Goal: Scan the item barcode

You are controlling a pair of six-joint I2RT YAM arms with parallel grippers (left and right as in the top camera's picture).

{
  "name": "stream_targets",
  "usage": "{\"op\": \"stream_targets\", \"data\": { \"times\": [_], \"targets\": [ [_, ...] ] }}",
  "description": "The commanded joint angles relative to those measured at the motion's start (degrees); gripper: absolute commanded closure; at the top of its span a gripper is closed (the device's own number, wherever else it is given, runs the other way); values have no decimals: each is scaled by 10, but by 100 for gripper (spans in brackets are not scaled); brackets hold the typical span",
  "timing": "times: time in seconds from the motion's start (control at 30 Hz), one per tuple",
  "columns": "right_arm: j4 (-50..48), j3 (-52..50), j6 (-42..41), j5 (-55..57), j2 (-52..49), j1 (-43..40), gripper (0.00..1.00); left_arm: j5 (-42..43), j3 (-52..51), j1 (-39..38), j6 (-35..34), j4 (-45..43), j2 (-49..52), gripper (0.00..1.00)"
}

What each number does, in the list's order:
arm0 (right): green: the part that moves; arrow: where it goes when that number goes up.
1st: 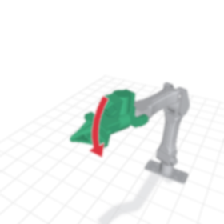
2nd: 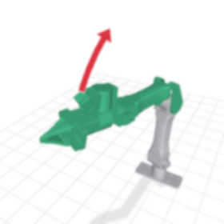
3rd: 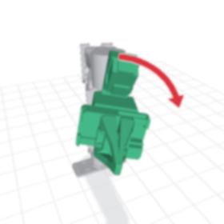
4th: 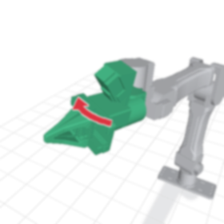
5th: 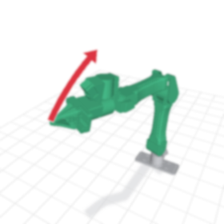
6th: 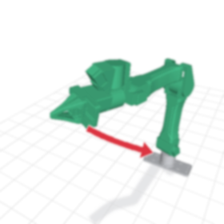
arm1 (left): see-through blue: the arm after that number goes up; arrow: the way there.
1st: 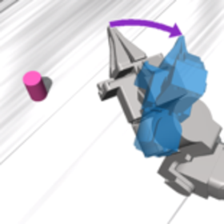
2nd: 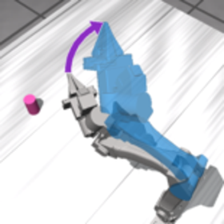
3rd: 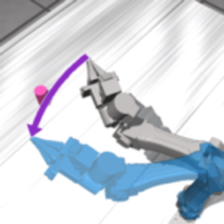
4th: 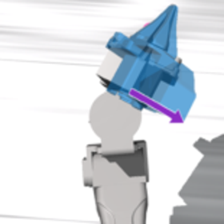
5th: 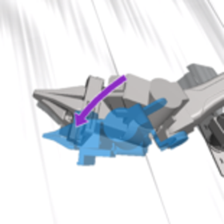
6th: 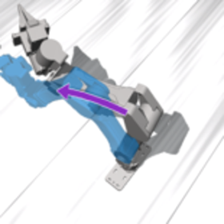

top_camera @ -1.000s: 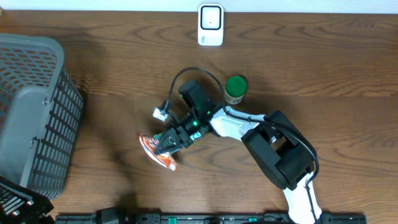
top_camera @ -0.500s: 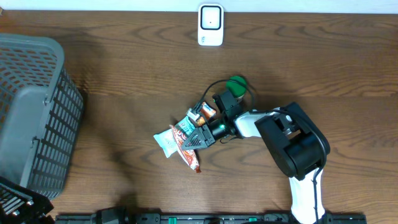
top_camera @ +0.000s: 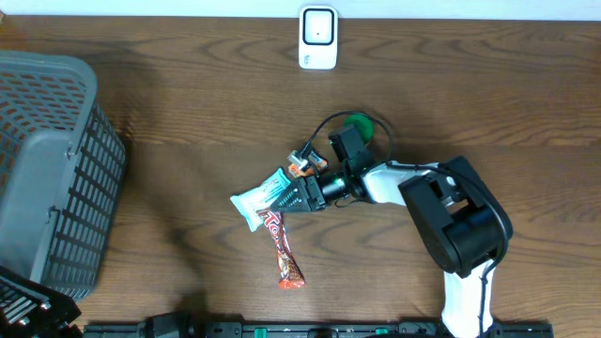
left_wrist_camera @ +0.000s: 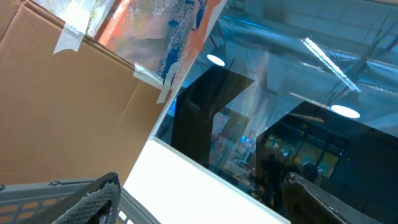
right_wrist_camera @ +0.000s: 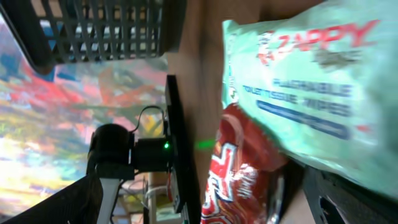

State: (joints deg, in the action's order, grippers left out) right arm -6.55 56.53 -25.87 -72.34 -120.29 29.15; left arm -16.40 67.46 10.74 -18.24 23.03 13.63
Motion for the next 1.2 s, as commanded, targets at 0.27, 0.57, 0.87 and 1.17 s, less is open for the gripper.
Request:
{"op": "stream_targets", "data": {
  "times": [0.27,0.57,0.87,1.17],
  "targets": [
    [250,-14,76,376,245,18,1,3,-1,-2,-5,-2,-5,16],
    [469,-15,64,797,325,228,1,3,-1,-2,-6,-3,-5,16],
    [477,-15,1,912,273,415,1,3,-1,-2,-5,-3,-5,16],
    [465,-15,2,946,272,499,1,3,-1,-2,-5,-4,-5,16]
  ]
}}
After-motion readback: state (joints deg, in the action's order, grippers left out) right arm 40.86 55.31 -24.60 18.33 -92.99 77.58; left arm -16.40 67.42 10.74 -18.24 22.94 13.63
